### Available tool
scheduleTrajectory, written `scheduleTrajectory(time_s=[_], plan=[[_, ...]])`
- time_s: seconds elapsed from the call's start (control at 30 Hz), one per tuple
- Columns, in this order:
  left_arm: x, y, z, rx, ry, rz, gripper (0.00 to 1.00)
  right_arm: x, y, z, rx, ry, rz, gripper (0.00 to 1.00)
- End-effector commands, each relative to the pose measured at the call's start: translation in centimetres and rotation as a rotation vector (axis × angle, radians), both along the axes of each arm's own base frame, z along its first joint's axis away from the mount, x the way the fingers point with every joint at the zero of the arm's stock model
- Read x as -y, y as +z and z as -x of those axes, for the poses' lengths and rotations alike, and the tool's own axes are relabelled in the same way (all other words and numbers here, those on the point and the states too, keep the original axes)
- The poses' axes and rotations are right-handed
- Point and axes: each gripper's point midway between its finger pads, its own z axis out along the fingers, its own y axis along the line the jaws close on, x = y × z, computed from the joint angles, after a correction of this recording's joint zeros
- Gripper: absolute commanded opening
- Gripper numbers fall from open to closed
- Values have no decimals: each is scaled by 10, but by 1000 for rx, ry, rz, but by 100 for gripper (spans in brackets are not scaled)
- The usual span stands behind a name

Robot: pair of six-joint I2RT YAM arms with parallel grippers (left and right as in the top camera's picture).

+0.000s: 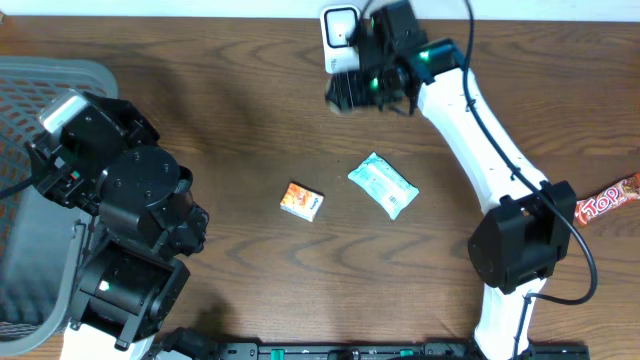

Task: Scan the item barcode
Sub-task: 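Lift the bottle and carry it to the white scanner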

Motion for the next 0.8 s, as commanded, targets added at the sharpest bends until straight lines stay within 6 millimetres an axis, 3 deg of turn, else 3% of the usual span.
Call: scheduleTrajectory(time_s=[0.0, 0.23, 0.53, 0.77], plan=[[-3, 1, 3, -7, 20, -9, 82, 18, 28, -39, 215, -63, 88, 46], [-3, 1, 3, -7, 20, -9, 82, 27, 37, -91, 453, -120, 181, 44], [-3, 1, 3, -7, 20, -9, 82, 14, -15, -154, 620, -160, 200, 43], [-3, 1, 3, -7, 20, -9, 82, 10, -29, -187, 770, -233, 162, 43]])
